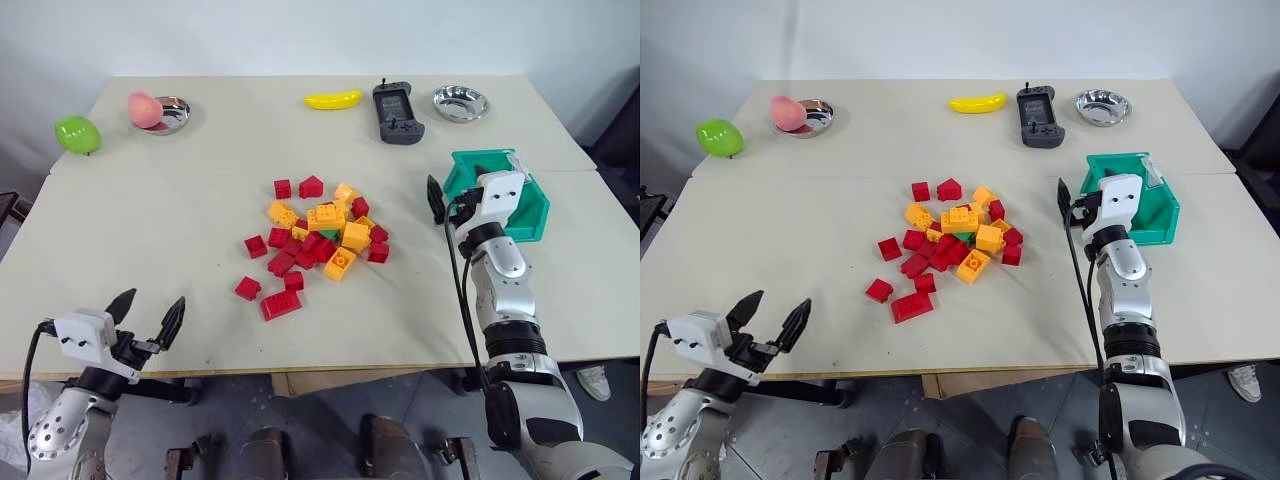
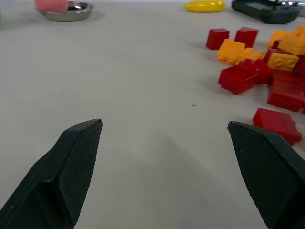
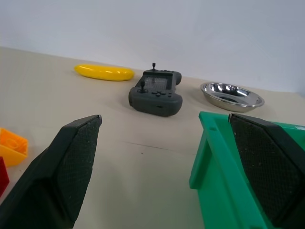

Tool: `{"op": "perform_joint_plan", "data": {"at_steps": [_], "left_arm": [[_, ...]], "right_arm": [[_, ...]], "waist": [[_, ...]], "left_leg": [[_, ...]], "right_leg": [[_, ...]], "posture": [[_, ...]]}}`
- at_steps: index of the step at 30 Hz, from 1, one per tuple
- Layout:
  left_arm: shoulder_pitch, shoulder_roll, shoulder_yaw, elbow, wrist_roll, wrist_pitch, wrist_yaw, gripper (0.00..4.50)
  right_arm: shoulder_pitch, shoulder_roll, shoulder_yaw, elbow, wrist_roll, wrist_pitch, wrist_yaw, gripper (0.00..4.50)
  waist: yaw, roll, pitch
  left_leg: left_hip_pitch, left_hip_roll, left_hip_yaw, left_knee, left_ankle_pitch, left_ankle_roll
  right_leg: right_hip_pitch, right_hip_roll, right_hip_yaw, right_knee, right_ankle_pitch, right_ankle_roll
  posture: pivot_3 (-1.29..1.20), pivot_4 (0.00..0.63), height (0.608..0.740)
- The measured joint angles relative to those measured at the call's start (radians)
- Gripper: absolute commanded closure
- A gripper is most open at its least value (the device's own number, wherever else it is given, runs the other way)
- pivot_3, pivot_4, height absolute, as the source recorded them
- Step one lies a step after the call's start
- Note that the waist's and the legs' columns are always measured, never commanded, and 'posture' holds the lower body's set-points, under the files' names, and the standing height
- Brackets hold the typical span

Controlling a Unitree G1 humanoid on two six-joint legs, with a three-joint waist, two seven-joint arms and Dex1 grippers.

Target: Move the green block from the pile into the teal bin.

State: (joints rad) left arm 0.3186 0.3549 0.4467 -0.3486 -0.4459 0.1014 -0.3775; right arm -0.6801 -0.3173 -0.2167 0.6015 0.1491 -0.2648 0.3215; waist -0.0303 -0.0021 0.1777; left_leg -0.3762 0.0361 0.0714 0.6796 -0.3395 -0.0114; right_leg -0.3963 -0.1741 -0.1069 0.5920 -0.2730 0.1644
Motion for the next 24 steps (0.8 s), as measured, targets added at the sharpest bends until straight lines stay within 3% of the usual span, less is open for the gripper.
{"op": "perform_joint_plan", "data": {"at_steps": [8, 13, 19, 22, 24], "left_arm": [[-0.129, 0.052, -0.034, 0.057, -0.028, 0.010, -0.095, 0.00], [-0.277, 0.163, -0.085, 0.134, -0.041, 0.013, -0.250, 0.00], [-0.559, 0.307, -0.204, 0.269, -0.070, 0.053, -0.534, 0.00], [-0.613, 0.326, -0.243, 0.367, -0.069, 0.061, -0.631, 0.00], [-0.622, 0.326, -0.252, 0.437, -0.058, 0.051, -0.667, 0.00]], "right_arm": [[0.132, -0.027, 0.025, -0.153, 0.094, 0.029, 0.194, 0.02], [0.264, -0.154, 0.029, -0.388, 0.216, 0.149, 0.379, 0.02], [0.496, -0.361, -0.008, -0.660, 0.376, 0.331, 0.609, 0.02], [0.538, -0.386, -0.007, -0.702, 0.411, 0.375, 0.675, 0.62], [0.536, -0.386, 0.026, -0.724, 0.413, 0.404, 0.698, 1.34]], "waist": [[0.005, 0.000, 0.000], [0.007, 0.000, 0.000], [0.026, 0.000, 0.000], [0.014, 0.000, 0.000], [0.007, 0.000, 0.000]], "left_leg": [[0.000, 0.000, 0.000, 0.000, 0.000, 0.000], [0.000, 0.000, 0.000, 0.000, 0.000, 0.000], [0.001, 0.000, 0.000, 0.000, 0.000, 0.000], [0.002, 0.000, 0.001, -0.001, 0.000, -0.001], [0.002, 0.001, 0.001, -0.001, 0.000, -0.001]], "right_leg": [[0.000, 0.000, 0.000, 0.000, 0.000, 0.000], [0.000, 0.000, -0.001, 0.000, 0.000, 0.000], [0.001, 0.001, 0.000, -0.001, 0.000, 0.000], [0.001, 0.002, 0.000, -0.001, 0.000, 0.000], [0.001, 0.002, 0.000, -0.001, 0.000, 0.000]], "posture": [[0.00, 0.150, 0.740], [0.00, 0.150, 0.740], [0.00, 0.150, 0.740], [0.00, 0.150, 0.740], [0.00, 0.150, 0.740]]}}
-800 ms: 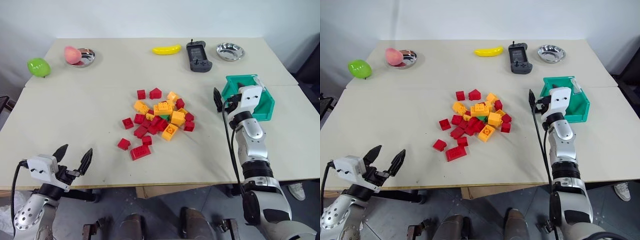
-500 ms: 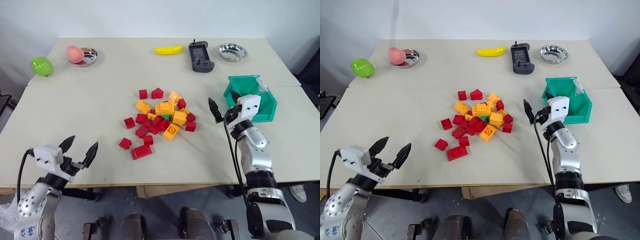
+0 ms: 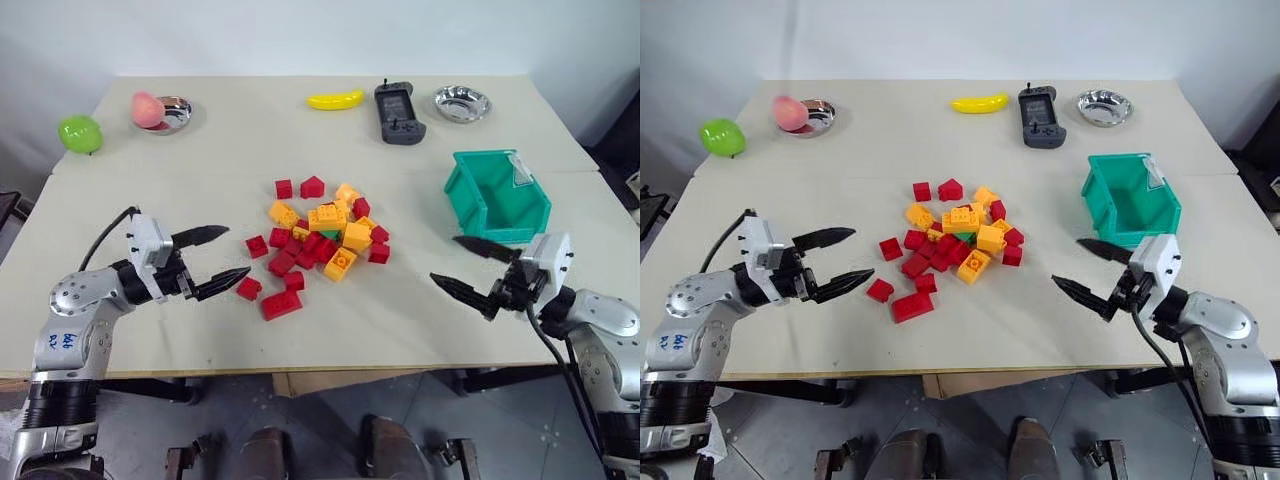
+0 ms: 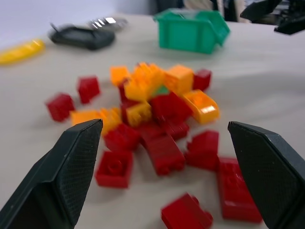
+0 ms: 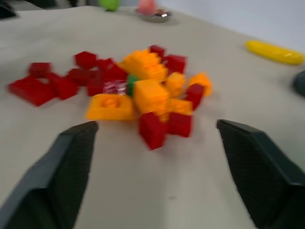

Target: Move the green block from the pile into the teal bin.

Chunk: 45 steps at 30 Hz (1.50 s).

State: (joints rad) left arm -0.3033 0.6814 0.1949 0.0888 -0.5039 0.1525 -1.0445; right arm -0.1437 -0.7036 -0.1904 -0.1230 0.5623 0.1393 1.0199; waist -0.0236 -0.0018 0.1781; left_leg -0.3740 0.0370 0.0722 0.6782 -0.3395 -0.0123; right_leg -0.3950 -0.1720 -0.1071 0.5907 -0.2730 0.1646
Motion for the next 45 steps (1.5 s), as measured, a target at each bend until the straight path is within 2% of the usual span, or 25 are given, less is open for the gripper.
{"op": "perform_joint_plan", "data": {"at_steps": [3, 6, 9, 10, 13, 18, 24, 28, 33, 38, 41, 45], "left_arm": [[-0.005, -0.005, -0.004, 0.035, 0.012, -0.024, -0.013, 0.00], [-0.016, -0.040, -0.009, 0.033, 0.017, -0.036, 0.002, 0.00], [-0.002, -0.050, -0.007, 0.032, 0.027, -0.047, 0.024, 0.00], [0.006, -0.051, -0.001, 0.033, 0.038, -0.056, 0.038, 0.00], [0.005, -0.076, 0.001, 0.026, 0.052, -0.075, 0.077, 0.00], [0.015, -0.080, 0.012, 0.016, 0.056, -0.078, 0.109, 0.00], [0.040, -0.100, 0.015, -0.041, 0.055, -0.065, 0.147, 0.00], [0.048, -0.116, 0.015, -0.046, 0.055, -0.061, 0.160, 0.00], [0.045, -0.126, 0.010, -0.047, 0.055, -0.060, 0.169, 0.00], [0.046, -0.130, 0.009, -0.051, 0.054, -0.055, 0.171, 0.00], [0.069, -0.128, 0.022, -0.058, 0.039, -0.050, 0.165, 0.00], [0.090, -0.121, 0.032, -0.058, 0.036, -0.040, 0.155, 0.00]], "right_arm": [[-0.066, 0.023, 0.100, -0.040, -0.004, 0.124, -0.032, 2.35], [-0.202, 0.118, 0.260, -0.075, -0.046, 0.248, -0.105, 3.36], [-0.293, 0.212, 0.358, -0.053, -0.108, 0.298, -0.161, 4.38], [-0.346, 0.266, 0.395, -0.008, -0.142, 0.306, -0.189, 4.45], [-0.554, 0.439, 0.490, 0.222, -0.267, 0.333, -0.298, 4.45], [-0.741, 0.548, 0.520, 0.569, -0.411, 0.240, -0.428, 4.45], [-0.923, 0.553, 0.347, 0.934, -0.463, 0.078, -0.650, 4.45], [-0.933, 0.528, 0.294, 1.037, -0.485, 0.006, -0.676, 4.45], [-0.834, 0.531, 0.315, 0.954, -0.500, -0.009, -0.547, 4.45], [-0.612, 0.495, 0.395, 0.567, -0.477, 0.089, -0.341, 4.45], [-0.530, 0.418, 0.389, 0.408, -0.463, 0.152, -0.312, 4.45], [-0.459, 0.290, 0.276, 0.271, -0.402, 0.162, -0.265, 4.45]], "waist": [[-0.005, -0.001, 0.001], [-0.003, -0.001, 0.001], [0.000, -0.001, 0.001], [-0.002, -0.001, 0.001], [-0.010, -0.001, 0.001], [-0.005, -0.002, 0.001], [-0.012, -0.002, 0.001], [-0.025, -0.002, 0.001], [-0.039, -0.002, 0.001], [-0.033, -0.002, 0.001], [-0.024, -0.002, 0.001], [-0.004, -0.002, 0.001]], "left_leg": [[0.000, 0.000, 0.000, 0.001, 0.000, 0.000], [0.000, 0.001, -0.001, 0.001, 0.000, 0.000], [-0.002, 0.000, -0.001, 0.002, 0.000, 0.000], [-0.002, 0.000, -0.001, 0.003, 0.000, 0.000], [-0.002, 0.001, -0.001, 0.003, 0.001, -0.001], [-0.004, 0.001, -0.002, 0.003, 0.000, -0.002], [-0.004, 0.001, -0.002, 0.001, 0.000, -0.002], [-0.004, 0.001, -0.001, 0.000, 0.000, -0.002], [-0.003, 0.001, -0.001, -0.001, 0.000, -0.002], [-0.002, 0.001, -0.001, -0.001, 0.000, -0.002], [-0.003, 0.002, -0.001, 0.001, 0.000, -0.003], [-0.003, 0.002, -0.001, 0.001, -0.001, -0.003]], "right_leg": [[0.000, 0.000, 0.000, 0.000, 0.000, 0.000], [-0.001, 0.000, 0.000, 0.001, 0.000, 0.000], [-0.001, 0.000, 0.000, 0.001, 0.000, 0.000], [-0.001, 0.000, 0.000, 0.001, 0.000, 0.000], [-0.003, 0.000, 0.000, 0.004, 0.000, -0.001], [-0.003, 0.000, -0.002, 0.003, 0.000, -0.001], [-0.003, 0.001, -0.003, 0.002, -0.001, -0.001], [-0.003, 0.001, -0.003, 0.002, -0.001, -0.001], [-0.003, 0.001, -0.004, 0.001, -0.001, -0.001], [-0.003, 0.001, -0.005, 0.001, -0.001, -0.001], [-0.003, 0.000, -0.005, 0.001, -0.001, -0.001], [-0.003, 0.001, -0.004, 0.001, -0.001, -0.001]], "posture": [[0.00, 0.150, 0.740], [0.00, 0.150, 0.740], [0.00, 0.150, 0.740], [0.00, 0.150, 0.740], [0.00, 0.150, 0.740], [0.00, 0.150, 0.740], [0.00, 0.150, 0.740], [0.00, 0.150, 0.740], [0.00, 0.150, 0.740], [0.00, 0.150, 0.740], [0.00, 0.150, 0.740], [0.00, 0.150, 0.740]]}}
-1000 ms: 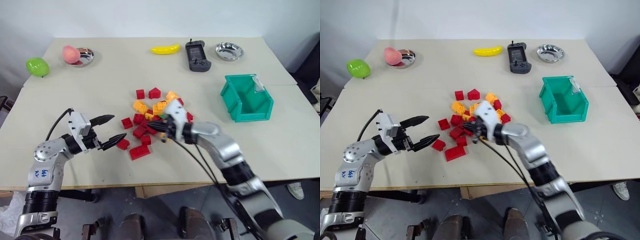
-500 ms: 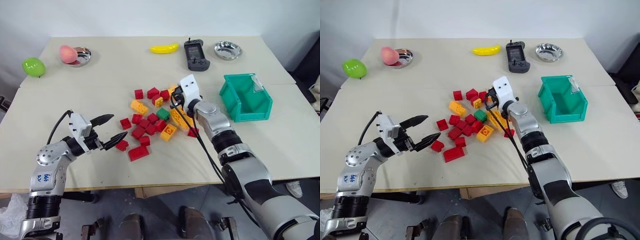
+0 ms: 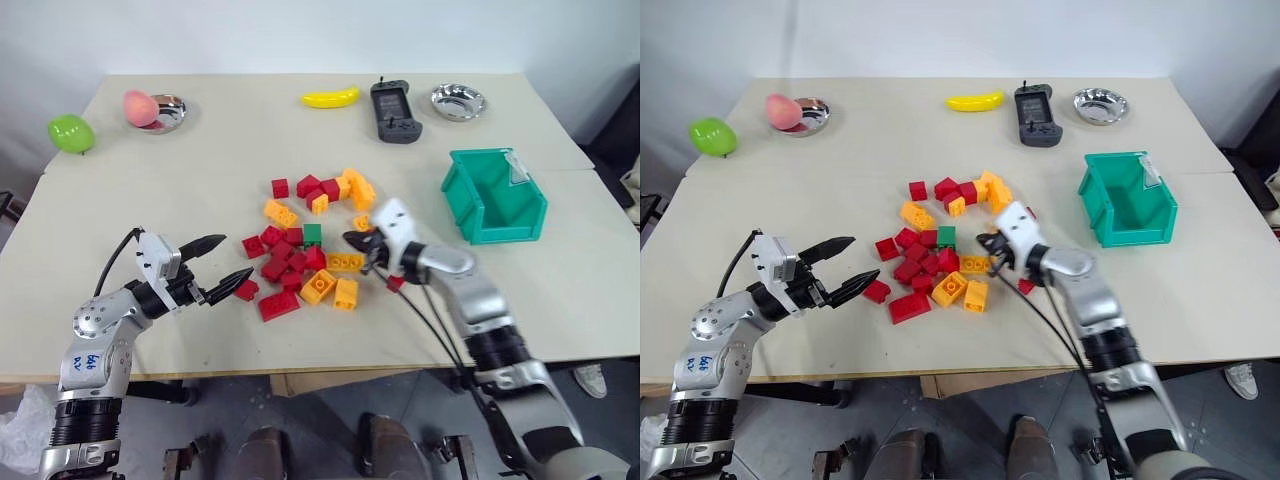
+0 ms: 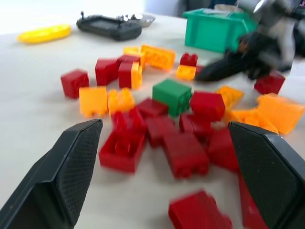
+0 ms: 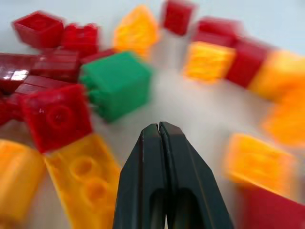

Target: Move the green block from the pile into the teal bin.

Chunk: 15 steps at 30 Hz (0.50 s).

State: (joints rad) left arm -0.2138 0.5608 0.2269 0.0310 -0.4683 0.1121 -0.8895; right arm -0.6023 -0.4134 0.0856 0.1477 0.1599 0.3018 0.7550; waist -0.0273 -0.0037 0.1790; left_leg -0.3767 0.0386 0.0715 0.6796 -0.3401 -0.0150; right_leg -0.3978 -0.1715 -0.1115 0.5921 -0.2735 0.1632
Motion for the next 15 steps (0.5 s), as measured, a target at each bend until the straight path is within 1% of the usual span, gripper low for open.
{"op": "perform_joint_plan", "data": {"at_steps": [1, 2, 3, 8, 10, 11, 12, 14, 15], "left_arm": [[0.003, 0.004, 0.003, 0.000, 0.000, 0.000, -0.002, 0.00], [0.007, 0.009, 0.006, 0.000, 0.000, 0.000, -0.008, 0.00], [0.012, 0.012, 0.010, 0.000, 0.000, -0.001, -0.012, 0.00], [0.030, 0.044, 0.013, 0.002, 0.000, -0.006, -0.052, 0.00], [0.031, 0.048, 0.022, 0.008, 0.000, -0.006, -0.058, 0.00], [0.029, 0.048, 0.020, 0.008, 0.000, -0.006, -0.061, 0.00], [0.029, 0.048, 0.021, 0.008, 0.000, -0.006, -0.063, 0.00], [0.028, 0.046, 0.019, 0.011, 0.001, -0.007, -0.062, 0.00], [0.028, 0.043, 0.018, 0.012, 0.002, -0.008, -0.061, 0.00]], "right_arm": [[0.016, -0.033, -0.029, -0.024, 0.020, -0.003, 0.020, 4.45], [0.044, -0.074, -0.066, -0.053, 0.046, -0.011, 0.048, 4.06], [0.069, -0.107, -0.093, -0.069, 0.063, -0.013, 0.070, 3.87], [0.225, -0.242, -0.194, -0.076, 0.130, -0.018, 0.176, 2.21], [0.238, -0.251, -0.207, -0.077, 0.139, -0.008, 0.184, 1.59], [0.236, -0.249, -0.205, -0.085, 0.143, 0.005, 0.183, 1.15], [0.225, -0.239, -0.199, -0.094, 0.147, 0.026, 0.177, 0.87], [0.173, -0.185, -0.160, -0.115, 0.152, 0.080, 0.150, 0.15], [0.139, -0.149, -0.125, -0.132, 0.153, 0.113, 0.137, 0.04]], "waist": [[0.003, 0.000, 0.000], [0.005, 0.000, 0.000], [0.004, 0.000, 0.000], [0.003, 0.000, 0.000], [-0.003, 0.000, 0.000], [-0.006, 0.000, 0.000], [-0.008, 0.000, 0.000], [-0.013, 0.000, 0.000], [-0.014, 0.000, 0.000]], "left_leg": [[0.000, 0.000, 0.000, 0.000, 0.000, 0.000], [0.000, 0.000, 0.000, 0.000, 0.000, 0.000], [0.000, 0.000, 0.000, 0.000, -0.001, 0.000], [0.000, 0.000, 0.001, -0.001, -0.001, 0.000], [0.001, 0.000, 0.002, 0.000, -0.001, 0.000], [0.002, 0.001, 0.004, 0.000, -0.001, 0.000], [0.003, 0.002, 0.004, 0.000, -0.001, 0.000], [0.004, 0.004, 0.005, 0.000, 0.000, 0.000], [0.004, 0.005, 0.005, 0.000, 0.000, 0.000]], "right_leg": [[0.000, 0.000, 0.000, 0.000, 0.000, 0.000], [0.000, 0.000, 0.000, 0.000, 0.000, 0.000], [0.000, 0.000, 0.000, -0.001, 0.000, 0.000], [0.000, 0.000, 0.000, -0.001, 0.000, 0.000], [0.000, 0.000, 0.001, -0.001, 0.000, 0.000], [0.000, 0.000, 0.002, 0.000, 0.000, 0.000], [0.000, 0.001, 0.002, 0.001, 0.000, 0.000], [0.000, 0.003, 0.003, 0.001, 0.001, -0.001], [0.000, 0.003, 0.003, 0.001, 0.001, -0.002]], "posture": [[0.00, 0.150, 0.740], [0.00, 0.150, 0.740], [0.00, 0.150, 0.740], [0.00, 0.150, 0.740], [0.00, 0.150, 0.740], [0.00, 0.150, 0.740], [0.00, 0.150, 0.740], [0.00, 0.150, 0.740], [0.00, 0.150, 0.740]]}}
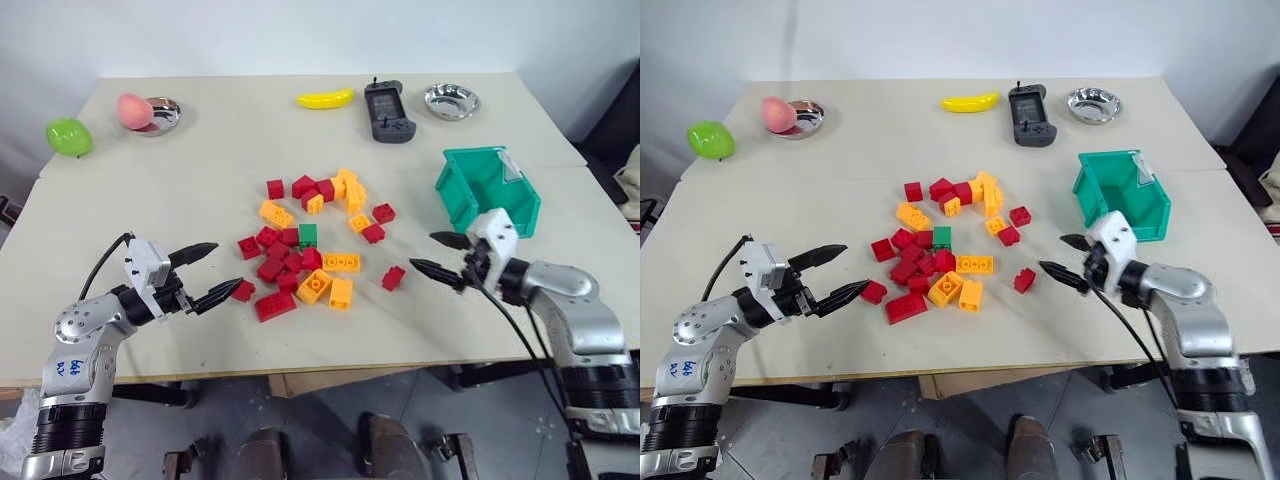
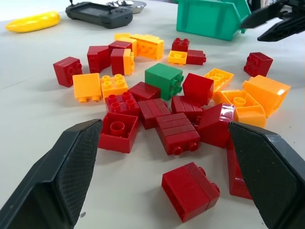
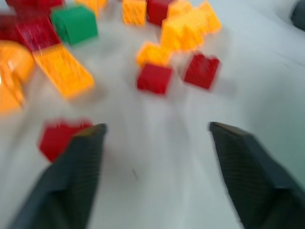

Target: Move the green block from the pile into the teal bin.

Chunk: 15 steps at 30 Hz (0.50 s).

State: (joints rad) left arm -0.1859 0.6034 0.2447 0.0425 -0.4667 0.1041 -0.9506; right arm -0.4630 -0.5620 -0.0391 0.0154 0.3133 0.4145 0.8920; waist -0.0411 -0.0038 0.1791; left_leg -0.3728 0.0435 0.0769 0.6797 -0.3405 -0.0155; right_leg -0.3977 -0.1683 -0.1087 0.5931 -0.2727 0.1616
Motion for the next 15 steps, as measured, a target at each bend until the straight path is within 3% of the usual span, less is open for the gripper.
{"op": "perform_joint_plan", "data": {"at_steps": [6, 9, 15], "left_arm": [[0.001, -0.013, -0.017, -0.001, 0.002, -0.007, 0.006, 0.00], [-0.001, -0.015, -0.019, 0.000, 0.002, -0.010, 0.014, 0.00], [0.005, -0.018, -0.021, -0.030, 0.001, -0.012, 0.032, 0.00]], "right_arm": [[-0.221, 0.218, 0.168, 0.019, -0.012, 0.201, -0.130, 0.04], [-0.354, 0.315, 0.241, 0.195, -0.112, 0.225, -0.239, 0.04], [-0.443, 0.431, 0.269, 0.401, -0.166, 0.221, -0.332, 0.04]], "waist": [[0.015, 0.000, 0.000], [0.013, 0.000, 0.000], [0.009, 0.000, 0.000]], "left_leg": [[-0.002, 0.001, 0.000, 0.001, -0.001, -0.001], [-0.002, 0.001, 0.000, 0.002, -0.001, -0.001], [-0.005, 0.001, 0.003, 0.000, -0.001, -0.001]], "right_leg": [[-0.001, 0.001, -0.001, 0.000, 0.000, -0.001], [-0.002, 0.001, -0.001, 0.000, 0.000, -0.002], [-0.009, 0.001, -0.002, 0.002, 0.000, -0.002]], "posture": [[0.00, 0.150, 0.740], [0.00, 0.150, 0.740], [0.00, 0.150, 0.740]]}}
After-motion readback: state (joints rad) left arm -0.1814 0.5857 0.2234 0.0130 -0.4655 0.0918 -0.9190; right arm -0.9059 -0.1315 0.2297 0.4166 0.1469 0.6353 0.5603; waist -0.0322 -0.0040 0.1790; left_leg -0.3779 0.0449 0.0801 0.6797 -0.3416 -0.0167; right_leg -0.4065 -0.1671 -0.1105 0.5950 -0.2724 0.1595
